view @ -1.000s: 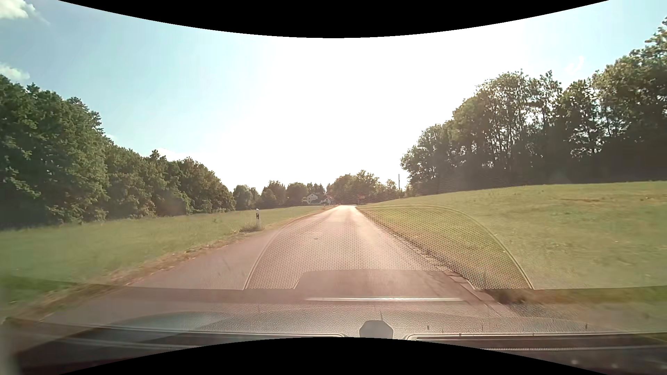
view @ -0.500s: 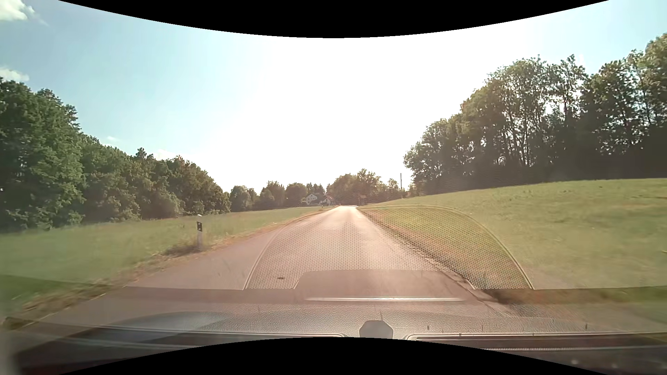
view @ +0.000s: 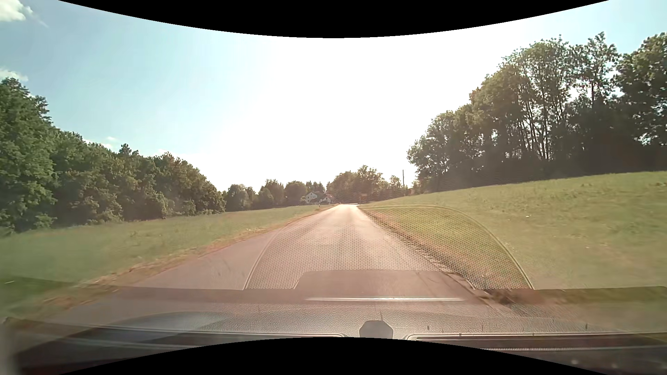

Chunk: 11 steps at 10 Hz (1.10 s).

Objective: Follow the waypoints while adhering to traffic rules and regulations

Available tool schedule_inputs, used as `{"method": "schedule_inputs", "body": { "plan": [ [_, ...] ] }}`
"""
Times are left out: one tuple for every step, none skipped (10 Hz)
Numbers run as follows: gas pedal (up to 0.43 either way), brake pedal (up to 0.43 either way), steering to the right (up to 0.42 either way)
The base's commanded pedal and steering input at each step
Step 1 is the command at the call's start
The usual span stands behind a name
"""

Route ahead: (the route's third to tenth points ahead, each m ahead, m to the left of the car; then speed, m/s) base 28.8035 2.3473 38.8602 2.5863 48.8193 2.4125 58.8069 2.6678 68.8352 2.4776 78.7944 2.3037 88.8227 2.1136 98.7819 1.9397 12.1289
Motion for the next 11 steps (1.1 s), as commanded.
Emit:
{"method": "schedule_inputs", "body": {
  "plan": [
    [0.067, 0.006, -0.003],
    [0.067, 0.006, -0.002],
    [0.067, 0.006, -0.003],
    [0.067, 0.006, -0.003],
    [0.067, 0.006, -0.003],
    [0.067, 0.006, -0.005],
    [0.067, 0.006, -0.004],
    [0.067, 0.006, -0.001],
    [0.067, 0.006, -0.001],
    [0.067, 0.006, -0.001],
    [0.067, 0.006, -0.001]
  ]
}}
